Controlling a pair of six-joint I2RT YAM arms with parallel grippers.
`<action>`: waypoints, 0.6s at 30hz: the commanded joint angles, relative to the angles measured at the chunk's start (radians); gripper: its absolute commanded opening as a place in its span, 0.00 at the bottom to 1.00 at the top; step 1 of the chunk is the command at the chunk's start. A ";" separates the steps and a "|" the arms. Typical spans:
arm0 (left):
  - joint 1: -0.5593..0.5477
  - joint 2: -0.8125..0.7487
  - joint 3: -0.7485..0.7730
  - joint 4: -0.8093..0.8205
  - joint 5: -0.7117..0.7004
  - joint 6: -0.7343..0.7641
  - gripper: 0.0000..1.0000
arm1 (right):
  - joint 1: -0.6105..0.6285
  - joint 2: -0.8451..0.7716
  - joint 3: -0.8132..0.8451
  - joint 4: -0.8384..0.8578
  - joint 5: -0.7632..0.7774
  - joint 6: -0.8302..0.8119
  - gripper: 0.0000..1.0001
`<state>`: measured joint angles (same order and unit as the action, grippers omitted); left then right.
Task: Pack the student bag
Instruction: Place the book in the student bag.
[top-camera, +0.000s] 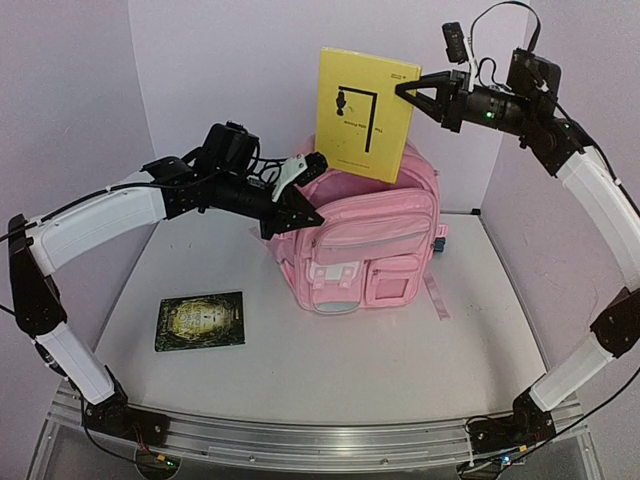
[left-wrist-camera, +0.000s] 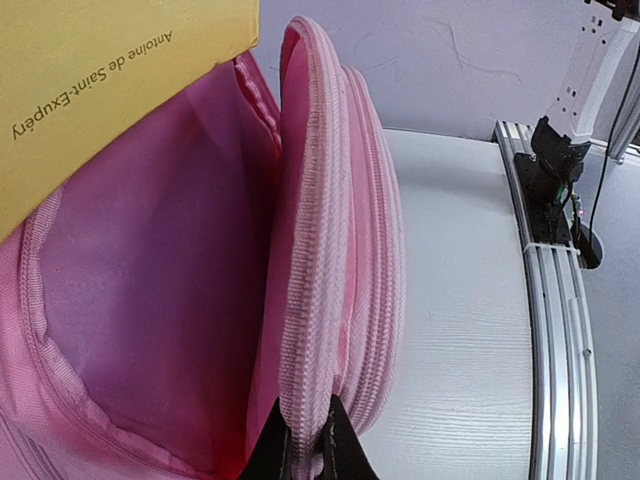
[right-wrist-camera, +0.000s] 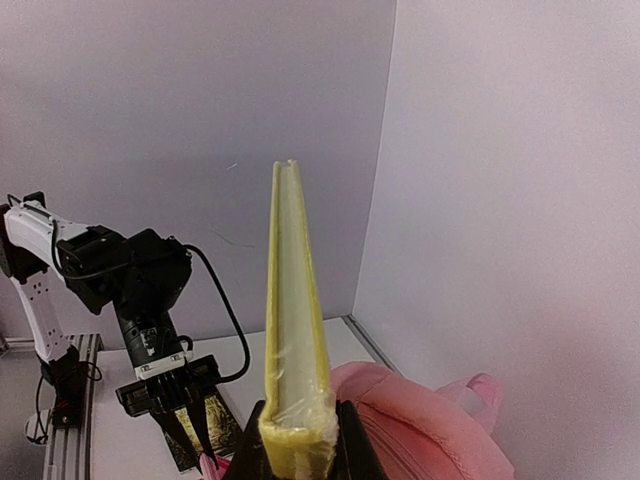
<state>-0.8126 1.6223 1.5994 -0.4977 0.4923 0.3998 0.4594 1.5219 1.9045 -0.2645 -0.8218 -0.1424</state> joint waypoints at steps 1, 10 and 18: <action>-0.007 -0.039 -0.037 -0.094 -0.011 0.011 0.00 | -0.034 -0.020 0.004 0.113 -0.150 0.011 0.00; -0.007 -0.048 -0.031 -0.084 -0.006 -0.002 0.00 | -0.144 -0.058 -0.159 0.108 -0.292 0.002 0.00; -0.007 -0.032 -0.015 -0.087 -0.012 -0.011 0.00 | -0.163 -0.048 -0.223 0.108 -0.310 0.015 0.19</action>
<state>-0.8175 1.5978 1.5749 -0.5053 0.4933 0.4009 0.3016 1.5043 1.6967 -0.2241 -1.1151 -0.1313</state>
